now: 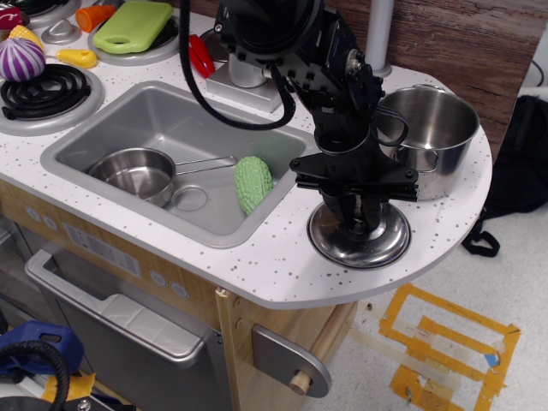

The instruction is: Put lid on pot or pan

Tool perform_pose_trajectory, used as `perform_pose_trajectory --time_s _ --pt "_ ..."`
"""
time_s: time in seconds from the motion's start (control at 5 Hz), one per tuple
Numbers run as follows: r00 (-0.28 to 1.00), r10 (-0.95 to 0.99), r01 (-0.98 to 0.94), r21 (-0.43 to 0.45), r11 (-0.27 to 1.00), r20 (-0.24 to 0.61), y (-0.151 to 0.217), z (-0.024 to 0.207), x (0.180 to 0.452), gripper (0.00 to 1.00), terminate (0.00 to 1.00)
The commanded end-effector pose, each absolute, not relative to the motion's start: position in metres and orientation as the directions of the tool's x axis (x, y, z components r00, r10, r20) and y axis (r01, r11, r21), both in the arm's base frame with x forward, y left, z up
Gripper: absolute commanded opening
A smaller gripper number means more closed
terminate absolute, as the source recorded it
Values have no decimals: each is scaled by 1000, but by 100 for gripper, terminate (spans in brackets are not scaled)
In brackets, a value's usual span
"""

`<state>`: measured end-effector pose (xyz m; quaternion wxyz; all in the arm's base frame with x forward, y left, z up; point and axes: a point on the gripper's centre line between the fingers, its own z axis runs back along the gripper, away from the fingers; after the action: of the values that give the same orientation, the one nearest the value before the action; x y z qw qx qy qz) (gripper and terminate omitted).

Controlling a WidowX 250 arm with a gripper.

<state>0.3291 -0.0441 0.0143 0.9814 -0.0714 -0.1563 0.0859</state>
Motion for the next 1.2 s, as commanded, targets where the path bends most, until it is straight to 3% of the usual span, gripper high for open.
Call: perform_pose_trajectory --time_s 0.0,0.4,0.8,1.0 --pt "931 192 -148 -159 976 311 -43 15 332 0 0" --pt "944 125 -143 35 989 307 -40 59 322 0 0" --pt "956 106 -124 50 991 275 -26 93 315 0 0" --pt "932 132 -136 -11 991 338 -24 113 314 0 0"
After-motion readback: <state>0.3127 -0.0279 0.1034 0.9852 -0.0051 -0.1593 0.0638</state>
